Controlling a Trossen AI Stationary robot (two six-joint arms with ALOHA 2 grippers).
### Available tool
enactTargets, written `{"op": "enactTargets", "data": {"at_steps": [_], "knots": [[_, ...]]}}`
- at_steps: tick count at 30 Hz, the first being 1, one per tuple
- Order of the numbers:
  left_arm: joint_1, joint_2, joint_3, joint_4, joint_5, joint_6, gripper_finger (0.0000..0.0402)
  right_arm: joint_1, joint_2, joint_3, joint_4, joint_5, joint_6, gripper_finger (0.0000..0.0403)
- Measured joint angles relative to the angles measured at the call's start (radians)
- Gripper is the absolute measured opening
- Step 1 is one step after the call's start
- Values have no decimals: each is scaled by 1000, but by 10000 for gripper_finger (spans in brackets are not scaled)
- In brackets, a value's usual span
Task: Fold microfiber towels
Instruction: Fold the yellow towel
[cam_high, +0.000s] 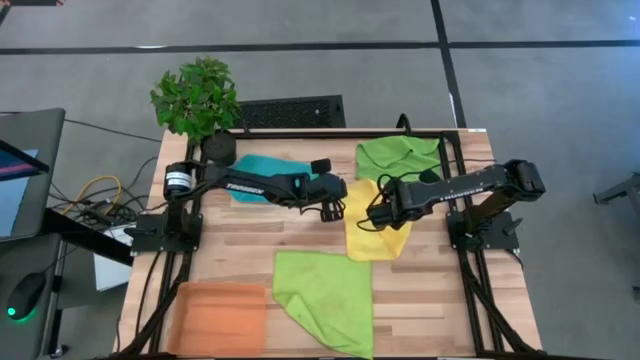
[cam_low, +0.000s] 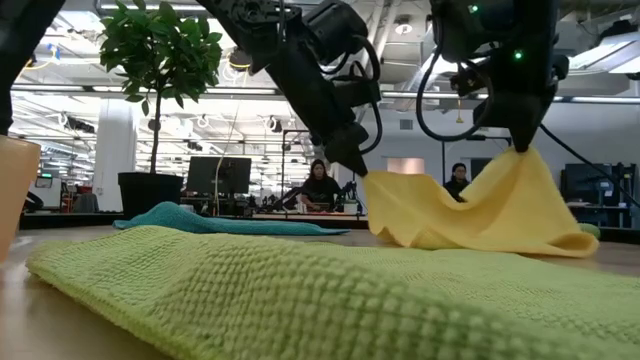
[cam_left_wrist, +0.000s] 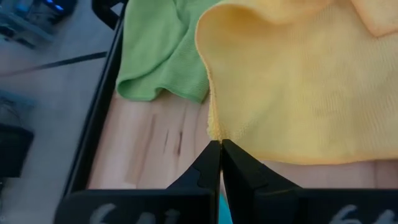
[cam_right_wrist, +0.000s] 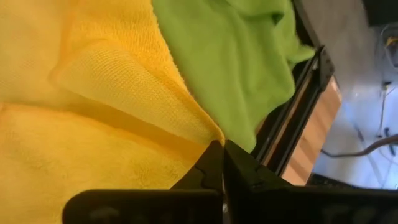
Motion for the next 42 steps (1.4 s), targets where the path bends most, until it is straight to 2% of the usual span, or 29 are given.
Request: {"op": "enactTargets", "data": {"at_steps": [5,13,19,23,30,38,42], "knots": [[-11,0,0,1,-8,0,0,-6,0,0,48,-11,-49,21],[-12,0,0,1,-8,-5,0,-32,0,0,156,-35,-214,55],[-11,0,0,-2,-10,18,0,-43,0,0,169,-35,-215,95],[-1,-15,0,-14,-11,19,0,-47,0,0,175,-42,-156,119],[20,-67,1,-58,-10,40,0,23,0,0,292,-60,-291,128],[24,-114,1,-70,-10,126,0,67,-11,0,358,21,-319,121],[24,-137,1,-93,-9,167,0,78,-11,0,403,87,-430,121]]}}
